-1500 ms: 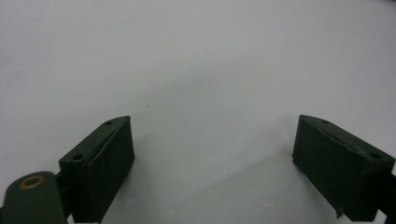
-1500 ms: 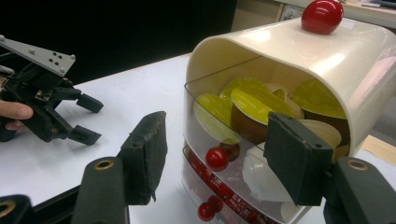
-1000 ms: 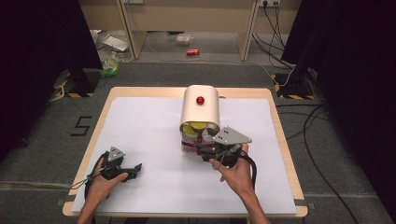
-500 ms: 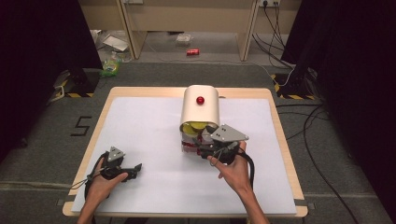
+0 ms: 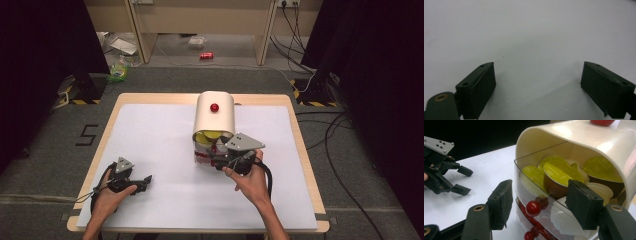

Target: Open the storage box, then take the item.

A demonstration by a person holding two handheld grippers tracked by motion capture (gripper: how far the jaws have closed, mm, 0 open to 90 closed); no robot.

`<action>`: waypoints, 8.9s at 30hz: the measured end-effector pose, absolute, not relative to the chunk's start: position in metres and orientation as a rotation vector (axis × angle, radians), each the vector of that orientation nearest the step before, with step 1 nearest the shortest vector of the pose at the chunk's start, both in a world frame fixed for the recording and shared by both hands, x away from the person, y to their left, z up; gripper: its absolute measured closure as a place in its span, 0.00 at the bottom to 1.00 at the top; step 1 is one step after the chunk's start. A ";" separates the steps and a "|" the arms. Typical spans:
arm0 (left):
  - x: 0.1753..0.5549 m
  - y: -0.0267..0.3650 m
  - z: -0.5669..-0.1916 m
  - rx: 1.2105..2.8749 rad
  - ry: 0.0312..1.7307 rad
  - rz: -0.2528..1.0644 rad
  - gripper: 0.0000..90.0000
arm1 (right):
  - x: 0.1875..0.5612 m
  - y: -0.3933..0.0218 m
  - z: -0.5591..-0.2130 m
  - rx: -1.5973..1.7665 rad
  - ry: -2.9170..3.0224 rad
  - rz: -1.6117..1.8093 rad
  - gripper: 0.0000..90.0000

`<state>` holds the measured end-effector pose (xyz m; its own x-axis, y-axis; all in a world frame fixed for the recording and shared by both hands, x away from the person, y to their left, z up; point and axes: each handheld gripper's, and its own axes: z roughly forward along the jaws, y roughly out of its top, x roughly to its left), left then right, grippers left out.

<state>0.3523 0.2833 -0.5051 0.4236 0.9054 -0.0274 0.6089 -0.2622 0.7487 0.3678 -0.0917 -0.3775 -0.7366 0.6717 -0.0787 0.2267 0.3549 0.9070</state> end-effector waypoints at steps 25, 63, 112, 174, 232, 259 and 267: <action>0.352 0.283 -0.505 1.983 1.278 0.543 0.13 | 0.357 -0.094 -0.372 0.770 2.237 1.353 0.43; 0.352 0.283 -0.505 1.982 1.278 0.546 0.13 | 0.337 -0.094 -0.371 0.763 2.300 1.352 0.44; 0.352 0.283 -0.505 1.982 1.278 0.547 0.13 | 0.310 -0.097 -0.376 0.718 2.350 1.335 0.46; 0.352 0.283 -0.505 1.982 1.278 0.546 0.13 | 0.304 -0.104 -0.372 0.794 2.282 1.407 0.42; 0.352 0.283 -0.505 1.982 1.277 0.543 0.13 | 0.340 -0.071 -0.378 0.830 2.231 1.327 0.32; 0.352 0.283 -0.505 1.982 1.277 0.544 0.13 | 0.346 -0.069 -0.383 0.848 2.221 1.246 0.40; 0.352 0.283 -0.505 1.982 1.277 0.544 0.13 | 0.345 -0.068 -0.384 0.838 2.216 1.227 0.42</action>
